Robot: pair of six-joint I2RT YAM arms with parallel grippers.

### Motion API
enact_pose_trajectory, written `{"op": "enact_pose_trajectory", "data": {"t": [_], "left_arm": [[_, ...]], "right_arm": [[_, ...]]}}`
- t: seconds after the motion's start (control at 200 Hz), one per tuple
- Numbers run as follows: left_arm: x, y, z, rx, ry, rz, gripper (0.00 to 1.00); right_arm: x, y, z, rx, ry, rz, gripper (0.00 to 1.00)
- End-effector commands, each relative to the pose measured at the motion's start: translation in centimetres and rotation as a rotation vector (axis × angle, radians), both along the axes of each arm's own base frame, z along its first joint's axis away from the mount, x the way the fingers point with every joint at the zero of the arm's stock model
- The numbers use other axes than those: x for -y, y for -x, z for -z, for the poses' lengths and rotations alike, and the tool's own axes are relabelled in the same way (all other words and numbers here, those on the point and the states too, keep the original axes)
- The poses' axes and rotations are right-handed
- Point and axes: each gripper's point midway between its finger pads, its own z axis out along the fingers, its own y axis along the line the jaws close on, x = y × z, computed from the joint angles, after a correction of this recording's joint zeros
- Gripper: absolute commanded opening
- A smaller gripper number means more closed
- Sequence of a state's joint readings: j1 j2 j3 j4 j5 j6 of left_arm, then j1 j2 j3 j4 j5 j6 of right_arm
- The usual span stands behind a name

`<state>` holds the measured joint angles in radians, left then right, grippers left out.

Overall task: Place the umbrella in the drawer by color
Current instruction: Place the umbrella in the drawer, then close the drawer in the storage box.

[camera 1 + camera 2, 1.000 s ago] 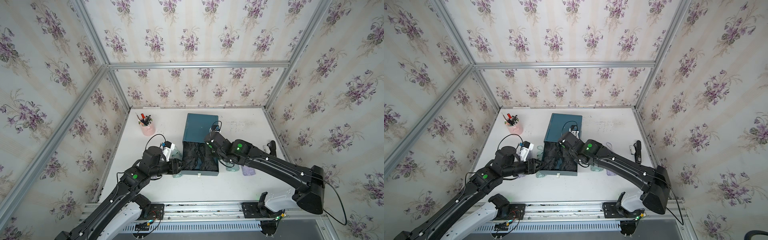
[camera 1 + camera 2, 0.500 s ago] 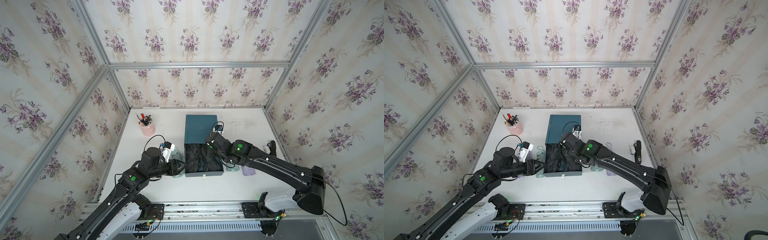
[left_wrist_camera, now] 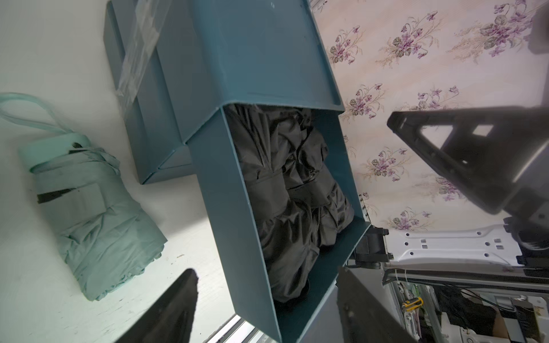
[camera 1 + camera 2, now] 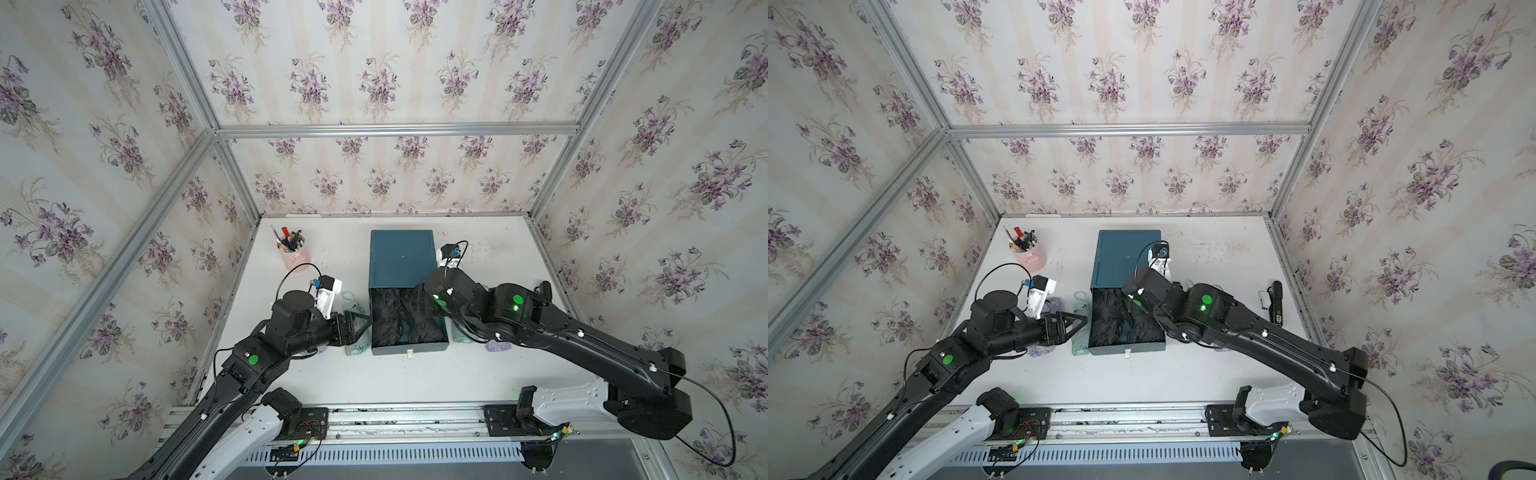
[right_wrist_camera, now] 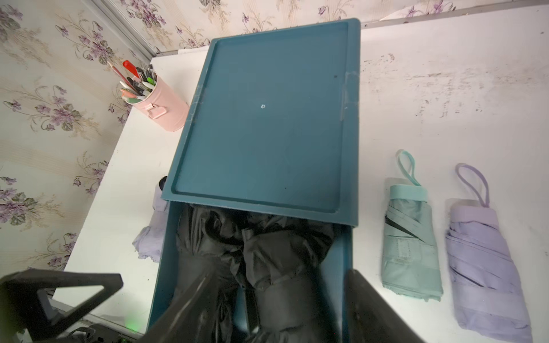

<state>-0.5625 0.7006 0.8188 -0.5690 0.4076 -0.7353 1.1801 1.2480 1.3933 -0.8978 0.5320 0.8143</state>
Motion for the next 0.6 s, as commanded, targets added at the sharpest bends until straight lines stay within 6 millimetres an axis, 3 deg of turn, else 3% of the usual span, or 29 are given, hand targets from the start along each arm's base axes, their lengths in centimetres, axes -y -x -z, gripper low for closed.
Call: {"op": "enact_pose_trajectory", "data": {"t": [0.0,0.14,0.26,0.425,0.595], "left_arm": [[-2.1,-2.4,-0.1,0.043,-0.118,-0.137,0.8],[-1.4,-4.8,-1.2,0.079,-0.183,-0.139,0.83],[-0.5,-7.1,-1.7,0.093,-0.25,-0.127,0.83],[1.0,-10.2,-2.3,0.118,-0.294,-0.11,0.82],[1.8,-12.5,-0.5,0.1,-0.362,-0.105,0.8]], "right_arm": [[-0.4,3.0,0.1,0.029,-0.011,-0.078,0.68],[-1.9,8.3,2.6,-0.002,-0.045,-0.194,0.68],[-1.7,11.0,5.6,-0.051,-0.019,-0.207,0.69],[-2.8,12.6,8.4,-0.117,-0.056,-0.229,0.69],[-3.6,11.9,9.6,-0.099,-0.05,-0.188,0.68]]}}
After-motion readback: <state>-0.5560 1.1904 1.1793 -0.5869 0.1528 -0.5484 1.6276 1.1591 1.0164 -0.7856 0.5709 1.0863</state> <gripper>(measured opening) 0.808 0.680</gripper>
